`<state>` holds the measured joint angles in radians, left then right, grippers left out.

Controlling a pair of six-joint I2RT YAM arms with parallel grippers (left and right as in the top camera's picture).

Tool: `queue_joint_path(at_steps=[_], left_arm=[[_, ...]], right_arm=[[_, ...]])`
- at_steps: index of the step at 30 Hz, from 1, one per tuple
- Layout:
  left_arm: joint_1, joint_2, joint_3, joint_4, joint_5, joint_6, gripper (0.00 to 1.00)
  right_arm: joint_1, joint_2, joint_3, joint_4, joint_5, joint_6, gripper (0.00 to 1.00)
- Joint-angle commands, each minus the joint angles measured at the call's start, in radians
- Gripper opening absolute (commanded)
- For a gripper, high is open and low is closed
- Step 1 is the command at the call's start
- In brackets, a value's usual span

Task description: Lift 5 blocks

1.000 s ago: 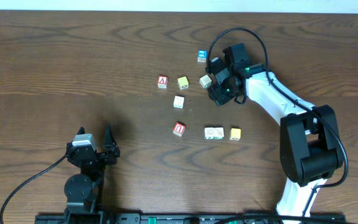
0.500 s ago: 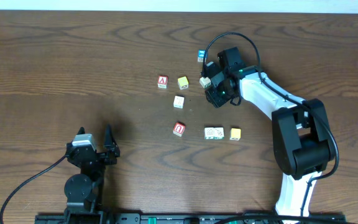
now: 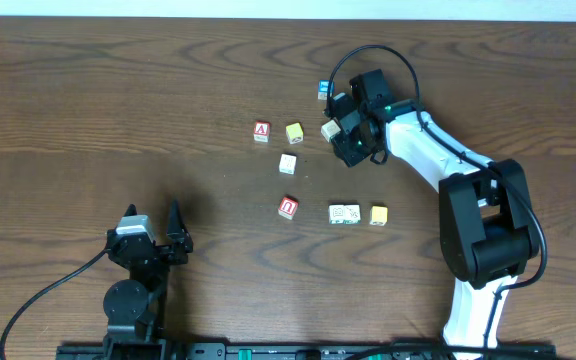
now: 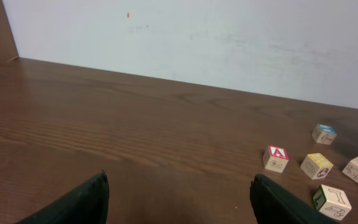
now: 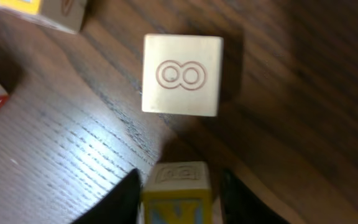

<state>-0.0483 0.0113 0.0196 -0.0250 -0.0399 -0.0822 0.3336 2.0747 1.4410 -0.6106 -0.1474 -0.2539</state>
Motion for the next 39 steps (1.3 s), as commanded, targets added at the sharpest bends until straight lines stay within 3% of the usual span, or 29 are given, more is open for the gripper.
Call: queue_joint_path(at_steps=[1,6,11,21,28,33,39], left_arm=[[0.004,0.0,-0.016,-0.044,-0.024,-0.008,0.73],[0.004,0.0,-0.016,-0.044,-0.024,-0.008,0.73],[0.004,0.0,-0.016,-0.044,-0.024,-0.008,0.73],[0.004,0.0,-0.016,-0.044,-0.024,-0.008,0.73],[0.004,0.0,-0.016,-0.044,-0.024,-0.008,0.73],[0.004,0.0,-0.016,-0.044,-0.024,-0.008,0.73],[0.004,0.0,-0.016,-0.044,-0.024,-0.008,0.73]], right_arm=[[0.008,0.003,0.058,-0.035,0.012,0.014,0.3],[0.008,0.003,0.065,-0.066,0.016,0.014,0.33],[0.008,0.003,0.065,-0.079,0.016,0.014,0.43],[0.008,0.003,0.065,-0.101,0.015,0.014,0.29],[0.008,0.003,0.064,-0.113,0.016,0.014,0.4],[0.008,0.003,0.064,-0.116,0.016,0.014,0.33],[0.008,0.003,0.062,-0.117,0.016,0.014,0.38]])
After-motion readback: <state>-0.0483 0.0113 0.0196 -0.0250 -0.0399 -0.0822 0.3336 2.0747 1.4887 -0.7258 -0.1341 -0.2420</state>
